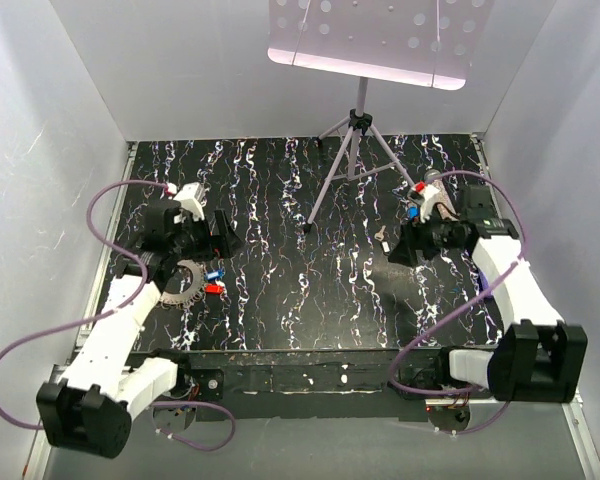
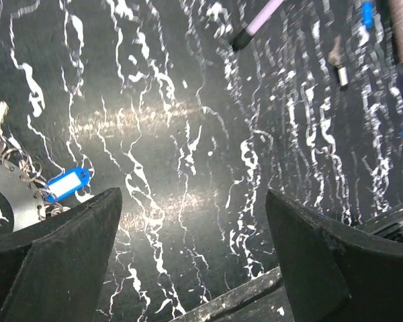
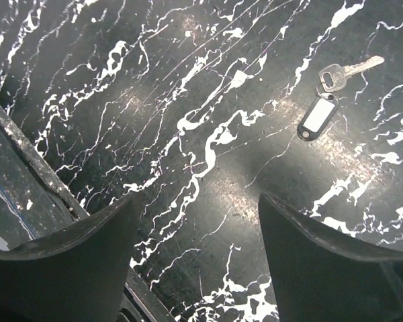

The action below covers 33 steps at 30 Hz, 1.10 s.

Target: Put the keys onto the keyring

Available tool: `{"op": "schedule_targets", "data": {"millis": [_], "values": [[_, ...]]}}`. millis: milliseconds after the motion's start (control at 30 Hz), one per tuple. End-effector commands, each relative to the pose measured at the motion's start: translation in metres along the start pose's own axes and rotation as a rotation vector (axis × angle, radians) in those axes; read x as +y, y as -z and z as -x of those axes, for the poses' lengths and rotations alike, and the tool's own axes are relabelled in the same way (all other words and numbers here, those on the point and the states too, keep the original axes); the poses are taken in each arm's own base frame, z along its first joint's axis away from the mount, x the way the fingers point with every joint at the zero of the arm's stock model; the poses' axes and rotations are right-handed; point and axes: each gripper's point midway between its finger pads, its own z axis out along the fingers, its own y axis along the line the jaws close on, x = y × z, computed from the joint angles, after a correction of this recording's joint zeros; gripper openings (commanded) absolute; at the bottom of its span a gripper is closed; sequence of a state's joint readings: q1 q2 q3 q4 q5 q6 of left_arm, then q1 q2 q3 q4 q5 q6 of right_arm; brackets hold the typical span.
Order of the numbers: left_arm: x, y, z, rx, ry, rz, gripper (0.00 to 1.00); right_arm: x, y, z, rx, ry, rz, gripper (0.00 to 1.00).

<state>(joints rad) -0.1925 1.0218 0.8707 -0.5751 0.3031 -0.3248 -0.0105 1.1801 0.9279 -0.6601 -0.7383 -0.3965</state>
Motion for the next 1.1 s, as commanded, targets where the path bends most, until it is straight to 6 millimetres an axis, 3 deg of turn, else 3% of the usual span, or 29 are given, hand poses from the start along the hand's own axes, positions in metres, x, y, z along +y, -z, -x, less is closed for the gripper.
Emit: {"op": "schedule_targets", "data": {"millis": [0, 167, 367, 467, 700, 1067], "values": [[-0.011, 0.018, 0.009, -0.105, -0.015, -0.052, 0.88, -0.014, -0.018, 0.001, 0.138, 0.018, -0.064, 0.76], [-0.020, 0.017, -0.007, -0.135, 0.061, -0.133, 0.88, -0.043, -0.045, -0.008, 0.285, 0.091, -0.157, 0.72], [-0.019, 0.041, 0.005, -0.192, -0.014, -0.081, 0.90, -0.076, -0.064, 0.006, 0.372, 0.171, -0.201, 0.66], [-0.012, 0.041, 0.003, -0.227, -0.016, -0.061, 0.98, -0.083, -0.077, 0.011, 0.390, 0.206, -0.185, 0.65], [-0.010, 0.038, -0.003, -0.215, -0.013, -0.060, 0.98, -0.100, -0.105, 0.008, 0.474, 0.293, -0.178, 0.63], [-0.007, 0.035, -0.009, -0.198, -0.030, -0.056, 0.98, -0.115, -0.122, -0.004, 0.543, 0.307, -0.215, 0.55]]}}
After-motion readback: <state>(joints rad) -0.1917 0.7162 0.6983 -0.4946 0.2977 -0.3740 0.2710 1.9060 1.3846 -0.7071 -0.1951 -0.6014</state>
